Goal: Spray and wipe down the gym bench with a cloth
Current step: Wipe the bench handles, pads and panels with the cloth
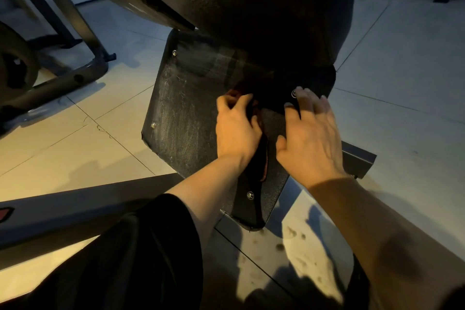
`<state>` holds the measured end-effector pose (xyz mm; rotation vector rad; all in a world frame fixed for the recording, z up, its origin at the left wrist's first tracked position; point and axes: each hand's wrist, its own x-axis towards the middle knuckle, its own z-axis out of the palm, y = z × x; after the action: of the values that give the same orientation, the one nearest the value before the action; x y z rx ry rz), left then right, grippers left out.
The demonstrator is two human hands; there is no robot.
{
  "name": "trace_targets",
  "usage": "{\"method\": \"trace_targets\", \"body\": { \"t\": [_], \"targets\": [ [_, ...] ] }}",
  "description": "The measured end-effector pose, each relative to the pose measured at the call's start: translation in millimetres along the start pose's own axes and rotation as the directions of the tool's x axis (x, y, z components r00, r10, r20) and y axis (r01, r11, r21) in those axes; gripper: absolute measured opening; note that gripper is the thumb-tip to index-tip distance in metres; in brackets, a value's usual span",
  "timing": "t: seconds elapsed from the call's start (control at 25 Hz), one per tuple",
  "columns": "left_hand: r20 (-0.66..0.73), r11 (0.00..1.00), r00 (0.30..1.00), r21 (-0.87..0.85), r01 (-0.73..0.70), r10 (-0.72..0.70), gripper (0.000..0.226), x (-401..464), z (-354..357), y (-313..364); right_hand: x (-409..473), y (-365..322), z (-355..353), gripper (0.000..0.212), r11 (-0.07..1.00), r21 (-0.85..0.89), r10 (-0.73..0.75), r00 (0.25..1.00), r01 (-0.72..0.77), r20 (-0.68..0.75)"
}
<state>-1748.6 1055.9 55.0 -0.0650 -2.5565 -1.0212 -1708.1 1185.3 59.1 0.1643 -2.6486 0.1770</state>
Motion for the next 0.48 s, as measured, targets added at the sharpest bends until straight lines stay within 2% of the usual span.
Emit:
{"method": "trace_targets", "body": {
  "t": [0.04, 0.08, 0.12, 0.2, 0.24, 0.32, 0.4, 0.48],
  "targets": [
    [-0.030, 0.994, 0.994, -0.020, 0.105, -0.106, 0.043, 1.9, -3.8, 0.2, -0.1, 0.5, 0.3, 0.059, 1.000, 0.000, -0.006, 1.000, 0.006, 0.000],
    [-0.070, 0.988, 0.986, -0.042, 0.148, -0.151, 0.042, 3.4, -6.1, 5.1, -0.9, 1.2, 0.0, 0.058, 1.000, 0.002, -0.011, 1.000, 0.011, 0.000],
    [-0.119, 0.989, 0.984, -0.082, 0.127, -0.136, 0.043, 5.1, -7.5, 12.8, -1.5, 1.9, -0.1, 0.057, 1.000, 0.006, -0.015, 1.000, 0.015, 0.000],
    [-0.153, 0.970, 0.988, -0.240, -0.028, -0.009, 0.050, 12.9, -6.4, 31.1, -0.8, 2.6, -1.2, 0.055, 0.999, 0.031, -0.012, 1.000, 0.012, -0.005],
    [-0.110, 0.954, 0.992, -0.285, -0.091, 0.061, 0.052, 14.6, -3.2, 39.4, 0.4, 2.0, -2.3, 0.053, 0.998, 0.058, 0.000, 1.000, 0.001, -0.015],
    [-0.052, 0.972, 0.989, -0.186, -0.146, 0.139, 0.050, 11.5, 2.9, 44.8, 2.9, -0.6, -5.8, 0.053, 0.992, 0.126, 0.037, 0.998, -0.031, -0.041],
    [-0.149, 0.970, 0.961, -0.035, -0.241, 0.234, 0.051, 6.5, 6.4, 34.4, 6.2, -2.7, -7.0, 0.055, 0.981, 0.188, 0.064, 0.995, -0.049, -0.077],
    [-0.135, 0.923, 0.916, -0.022, -0.383, 0.377, 0.059, 6.6, 7.4, 17.7, 9.7, -4.0, -3.3, 0.054, 0.975, 0.217, 0.074, 0.990, -0.047, -0.121]
  ]
}}
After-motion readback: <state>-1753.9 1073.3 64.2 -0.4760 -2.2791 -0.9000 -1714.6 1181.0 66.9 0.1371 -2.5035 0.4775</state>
